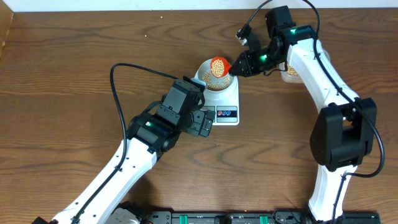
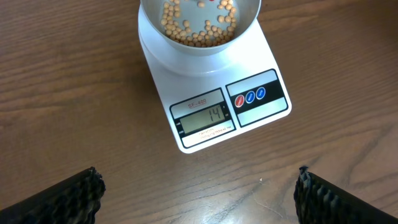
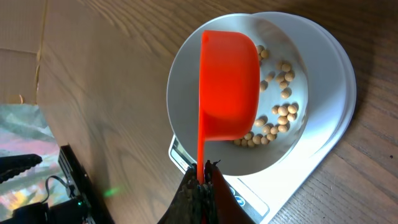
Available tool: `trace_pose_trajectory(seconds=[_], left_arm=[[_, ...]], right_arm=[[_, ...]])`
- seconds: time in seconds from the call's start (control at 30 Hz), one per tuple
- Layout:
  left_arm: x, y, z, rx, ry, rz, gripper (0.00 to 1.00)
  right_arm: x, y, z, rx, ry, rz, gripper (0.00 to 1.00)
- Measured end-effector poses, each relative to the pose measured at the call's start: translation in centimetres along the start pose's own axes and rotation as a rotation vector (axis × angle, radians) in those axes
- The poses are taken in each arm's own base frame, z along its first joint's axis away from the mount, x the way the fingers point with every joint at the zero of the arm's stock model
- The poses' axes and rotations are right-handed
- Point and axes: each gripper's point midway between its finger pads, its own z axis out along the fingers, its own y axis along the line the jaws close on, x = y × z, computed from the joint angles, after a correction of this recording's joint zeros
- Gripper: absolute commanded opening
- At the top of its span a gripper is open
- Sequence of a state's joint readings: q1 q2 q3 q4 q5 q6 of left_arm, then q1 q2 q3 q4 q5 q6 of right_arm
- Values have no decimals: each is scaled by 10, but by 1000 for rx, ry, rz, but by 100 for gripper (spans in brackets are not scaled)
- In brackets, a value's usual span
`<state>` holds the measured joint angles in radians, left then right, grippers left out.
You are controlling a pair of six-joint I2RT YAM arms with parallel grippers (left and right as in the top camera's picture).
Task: Scoop item into bowl and weigh 50g on scale
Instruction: 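Tilt the red scoop with the right gripper to pour soybeans into bowl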
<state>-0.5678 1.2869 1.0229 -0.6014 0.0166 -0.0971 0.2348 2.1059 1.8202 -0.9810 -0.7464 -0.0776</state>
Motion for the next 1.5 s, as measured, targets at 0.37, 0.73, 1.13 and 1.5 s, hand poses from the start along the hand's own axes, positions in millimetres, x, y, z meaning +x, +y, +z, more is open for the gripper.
trace_pose_trajectory(seconds=[0.37, 0.73, 1.13, 1.5], left_arm=[[0, 0, 0, 0, 0, 0, 100], [0, 0, 0, 0, 0, 0, 100], [0, 0, 0, 0, 0, 0, 100], [0, 0, 0, 0, 0, 0, 100]], right_arm=[[1, -7, 0, 41, 5, -28, 1], [1, -10, 0, 56, 9, -93, 1], [3, -11, 0, 61, 17, -172, 1], [4, -8, 2, 57, 27, -236, 1]])
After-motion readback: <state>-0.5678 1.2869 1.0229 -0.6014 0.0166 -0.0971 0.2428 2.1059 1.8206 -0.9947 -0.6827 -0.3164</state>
